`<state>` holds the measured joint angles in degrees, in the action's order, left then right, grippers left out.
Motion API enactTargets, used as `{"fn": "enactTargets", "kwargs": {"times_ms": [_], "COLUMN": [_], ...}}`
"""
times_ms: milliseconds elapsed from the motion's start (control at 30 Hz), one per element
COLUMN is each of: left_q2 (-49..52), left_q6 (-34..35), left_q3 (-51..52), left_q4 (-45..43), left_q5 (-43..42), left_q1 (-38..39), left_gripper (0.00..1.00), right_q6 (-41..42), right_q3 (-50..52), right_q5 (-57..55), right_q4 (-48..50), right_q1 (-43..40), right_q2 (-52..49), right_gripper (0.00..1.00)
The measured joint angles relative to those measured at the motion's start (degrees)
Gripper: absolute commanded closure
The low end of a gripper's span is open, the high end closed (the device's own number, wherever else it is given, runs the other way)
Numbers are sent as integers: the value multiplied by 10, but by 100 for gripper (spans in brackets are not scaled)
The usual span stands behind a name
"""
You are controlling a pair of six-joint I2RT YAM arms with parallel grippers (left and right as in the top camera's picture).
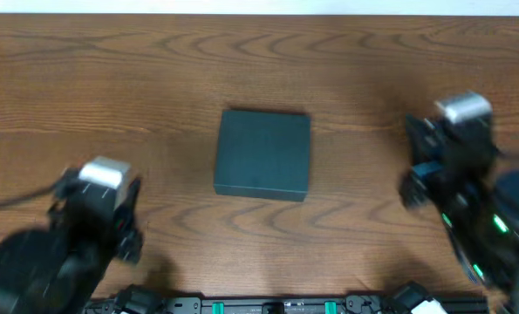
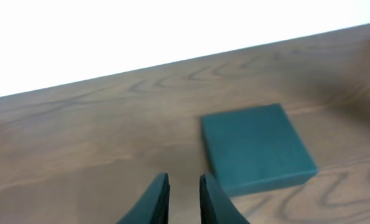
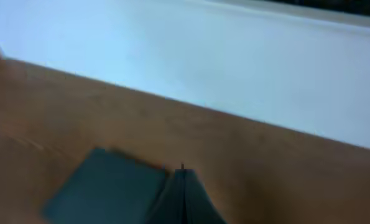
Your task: Pack container
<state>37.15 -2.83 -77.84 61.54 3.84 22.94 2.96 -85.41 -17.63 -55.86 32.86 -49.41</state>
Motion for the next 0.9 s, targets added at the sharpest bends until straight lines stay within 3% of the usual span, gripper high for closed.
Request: {"fn": "enactTargets", "kwargs": {"times_ms": [167, 300, 333, 367, 400, 433, 467, 500, 533, 567, 900], "left_q2": [-64, -83, -84, -85, -85, -85, -85, -85, -85, -85, -85], "left_q6": [0, -2, -2, -1, -3, -1, -1, -1, -1, 0, 0], "left_q3": [0, 0, 0, 0, 0, 0, 0, 0, 0, 0, 0], "left_q4": [57, 98, 110, 124, 136, 152, 165, 173, 183, 190, 221], "left_q5": [43, 69, 73, 77, 79, 82, 84, 85, 86, 86, 86], "left_q1": [0, 0, 0, 0, 0, 0, 0, 0, 0, 0, 0], "left_gripper": [83, 67, 59, 23, 2, 2, 2, 1, 2, 2, 1], "right_q6": [-7, -21, -26, -30, -33, -37, -38, -38, -39, -41, -49], "right_q3": [-1, -1, -1, -1, -1, -1, -1, -1, -1, -1, -1], "right_q5": [-36, -49, -51, -52, -52, -53, -53, -51, -47, -44, -14], "right_q4": [-103, -125, -133, -141, -149, -161, -168, -176, -186, -195, -236], "right_q1": [0, 0, 0, 0, 0, 0, 0, 0, 0, 0, 0], "right_q2": [49, 71, 78, 85, 90, 96, 99, 101, 101, 101, 101], "right_gripper": [99, 99, 99, 99, 99, 98, 91, 75, 41, 1, 1]}}
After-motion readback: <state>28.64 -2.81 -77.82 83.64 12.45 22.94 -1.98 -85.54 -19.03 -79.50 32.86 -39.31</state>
